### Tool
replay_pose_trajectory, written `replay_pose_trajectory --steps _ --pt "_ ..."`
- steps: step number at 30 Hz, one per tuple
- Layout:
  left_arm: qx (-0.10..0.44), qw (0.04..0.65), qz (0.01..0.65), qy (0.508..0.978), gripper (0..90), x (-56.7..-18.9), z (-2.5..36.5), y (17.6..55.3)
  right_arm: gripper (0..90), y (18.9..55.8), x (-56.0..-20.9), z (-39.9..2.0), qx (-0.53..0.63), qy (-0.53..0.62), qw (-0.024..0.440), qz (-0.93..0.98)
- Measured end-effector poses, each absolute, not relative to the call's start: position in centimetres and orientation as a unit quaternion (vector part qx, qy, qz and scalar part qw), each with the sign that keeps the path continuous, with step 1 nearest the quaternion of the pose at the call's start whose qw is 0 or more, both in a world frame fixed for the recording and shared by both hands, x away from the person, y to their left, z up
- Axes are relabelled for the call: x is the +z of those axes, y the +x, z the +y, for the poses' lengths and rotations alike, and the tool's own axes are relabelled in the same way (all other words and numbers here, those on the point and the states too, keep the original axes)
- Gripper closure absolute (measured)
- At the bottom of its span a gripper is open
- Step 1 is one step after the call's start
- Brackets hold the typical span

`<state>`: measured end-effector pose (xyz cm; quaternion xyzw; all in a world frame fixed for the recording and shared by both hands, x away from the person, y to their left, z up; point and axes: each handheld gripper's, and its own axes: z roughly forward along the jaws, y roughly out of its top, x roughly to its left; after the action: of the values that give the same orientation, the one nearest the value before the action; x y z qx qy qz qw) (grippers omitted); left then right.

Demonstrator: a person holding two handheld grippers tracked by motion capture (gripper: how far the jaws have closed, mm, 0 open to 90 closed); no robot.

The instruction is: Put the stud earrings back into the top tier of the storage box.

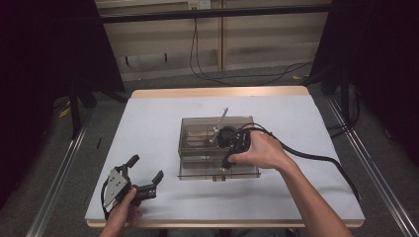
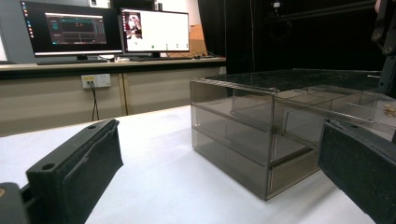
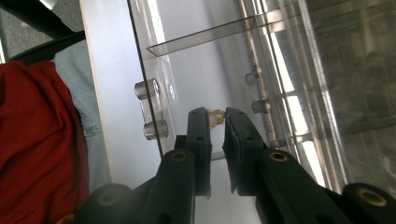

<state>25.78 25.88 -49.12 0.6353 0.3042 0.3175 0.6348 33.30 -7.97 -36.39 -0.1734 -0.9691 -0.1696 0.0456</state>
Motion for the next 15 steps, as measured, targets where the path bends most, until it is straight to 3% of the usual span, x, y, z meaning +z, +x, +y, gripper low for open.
replay_pose_trajectory --steps 7,15 --pt "0.315 0.636 0.305 0.635 0.0 -49.1 25.8 25.8 76.6 32.9 -35.9 -8.8 -0.194 -0.175 0.037 -0.965" --pt "0.317 0.635 0.304 0.635 0.0 -49.1 25.9 25.8 66.3 32.4 -35.9 -10.4 -0.267 -0.182 0.026 -0.946"
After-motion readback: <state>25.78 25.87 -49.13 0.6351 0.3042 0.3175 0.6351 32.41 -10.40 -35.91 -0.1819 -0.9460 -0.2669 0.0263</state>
